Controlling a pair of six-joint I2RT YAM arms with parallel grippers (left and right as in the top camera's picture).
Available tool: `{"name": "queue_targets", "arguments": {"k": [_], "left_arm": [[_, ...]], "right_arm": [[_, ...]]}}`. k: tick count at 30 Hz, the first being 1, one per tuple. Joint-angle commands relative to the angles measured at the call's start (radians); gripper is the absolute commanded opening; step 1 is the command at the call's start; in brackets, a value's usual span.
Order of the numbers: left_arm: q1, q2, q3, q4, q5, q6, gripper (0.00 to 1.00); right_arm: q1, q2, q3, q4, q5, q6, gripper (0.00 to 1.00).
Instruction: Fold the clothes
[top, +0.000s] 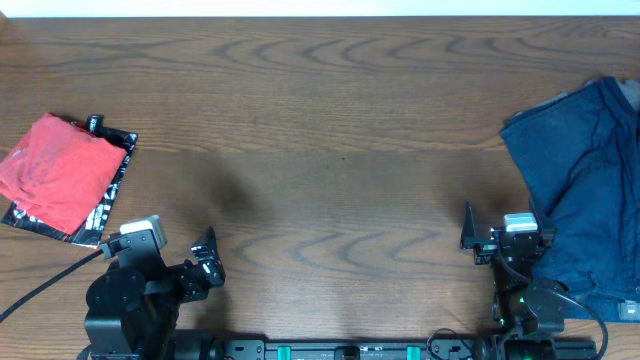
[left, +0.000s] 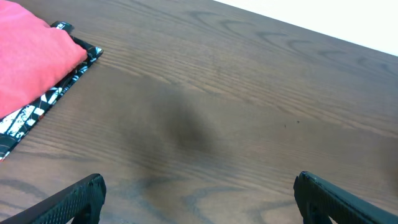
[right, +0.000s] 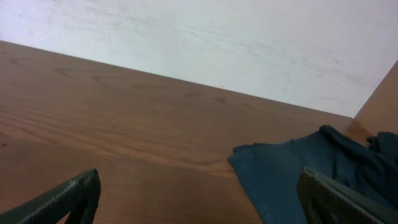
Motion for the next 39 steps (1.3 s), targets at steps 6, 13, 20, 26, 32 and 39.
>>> {"name": "queue_targets", "arguments": {"k": [6,13,20,26,32,39], "left_arm": [[0.001,-0.002,-0.005,0.000,0.002,0.013,0.98],[0.001,-0.005,-0.006,-0.010,0.002,0.013,0.98],[0.029,-0.122,-0.096,-0.037,-0.082,0.021,0.98],[0.036,-0.281,-0.324,0.145,-0.082,0.021,0.98],[0.036,-0.349,-0.542,0.443,-0.076,0.021,0.98],[0.035,-0.351,-0.714,0.817,-0.077,0.087,0.98]], "right_arm": [[-0.010,-0.007,-0.001,-0.004,0.003,-0.006,0.99],[-0.010,-0.007,-0.001,-0.004,0.003,-0.006,0.99],[-0.010,-0.007,-0.001,-0.004,0.003,-0.006,0.99],[-0.010,-0.007,-0.001,-0.004,0.003,-0.006,0.99],[-0.010,-0.007,-0.001,-0.004,0.003,-0.006,0.99],[-0.010,-0.006,-0.001,-0.004,0.003,-0.006,0.99]]}}
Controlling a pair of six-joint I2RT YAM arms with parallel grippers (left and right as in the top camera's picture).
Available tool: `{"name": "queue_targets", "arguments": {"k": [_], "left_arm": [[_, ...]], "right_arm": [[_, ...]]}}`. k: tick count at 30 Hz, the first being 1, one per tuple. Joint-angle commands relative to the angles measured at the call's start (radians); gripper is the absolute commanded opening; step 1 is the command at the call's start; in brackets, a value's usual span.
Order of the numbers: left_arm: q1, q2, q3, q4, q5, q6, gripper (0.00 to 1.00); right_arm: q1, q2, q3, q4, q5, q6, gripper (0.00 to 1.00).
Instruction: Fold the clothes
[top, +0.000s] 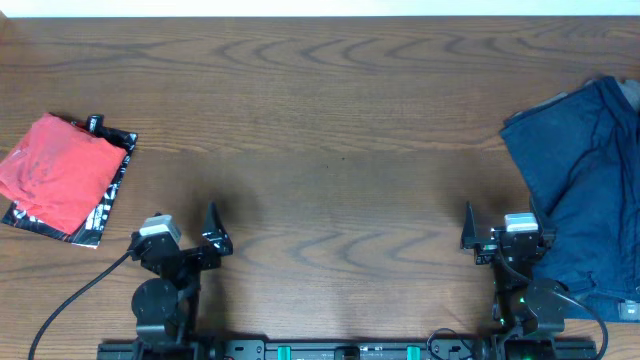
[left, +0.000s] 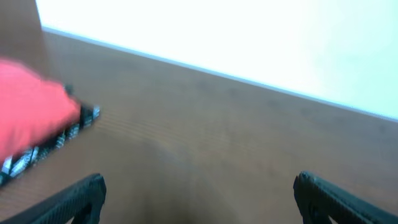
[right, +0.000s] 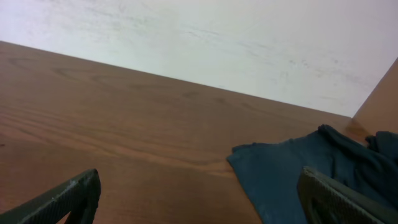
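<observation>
A folded red garment (top: 55, 170) lies on a black-and-white printed cloth (top: 112, 190) at the table's left edge; the blurred left wrist view shows the red garment (left: 31, 124) too. A crumpled dark blue garment (top: 585, 190) is spread at the right edge, its corner (right: 292, 174) visible to the right wrist camera. My left gripper (top: 185, 240) sits open near the front left, nothing between its fingers. My right gripper (top: 500, 235) rests open at the front right, just beside the blue garment's left border.
The brown wooden table (top: 330, 130) stretches between the two piles. A white wall (right: 217, 37) stands beyond its far edge. A black cable (top: 70, 300) trails from the left arm toward the front left corner.
The left arm has drawn in at the front edge and its gripper now points level across the table, toward the far wall. The right arm and both garments are unchanged.
</observation>
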Motion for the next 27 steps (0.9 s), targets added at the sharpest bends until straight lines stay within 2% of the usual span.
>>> {"name": "queue_targets", "arguments": {"k": [1,5,12,27], "left_arm": [[0.003,-0.010,-0.064,0.115,-0.007,0.064,0.98],[0.003,-0.010,-0.137,0.230,-0.003,0.084,0.98],[-0.006,-0.010,-0.134,0.122,-0.004,0.084,0.98],[-0.023,-0.007,-0.134,0.122,-0.004,0.084,0.98]], "right_arm": [[-0.007,-0.006,-0.001,-0.004,0.003,-0.006,0.99],[-0.007,-0.006,-0.001,-0.004,0.002,-0.006,0.99],[-0.006,-0.006,-0.001,-0.004,0.002,-0.006,0.99],[-0.006,-0.006,-0.001,-0.004,0.003,-0.006,0.99]]}}
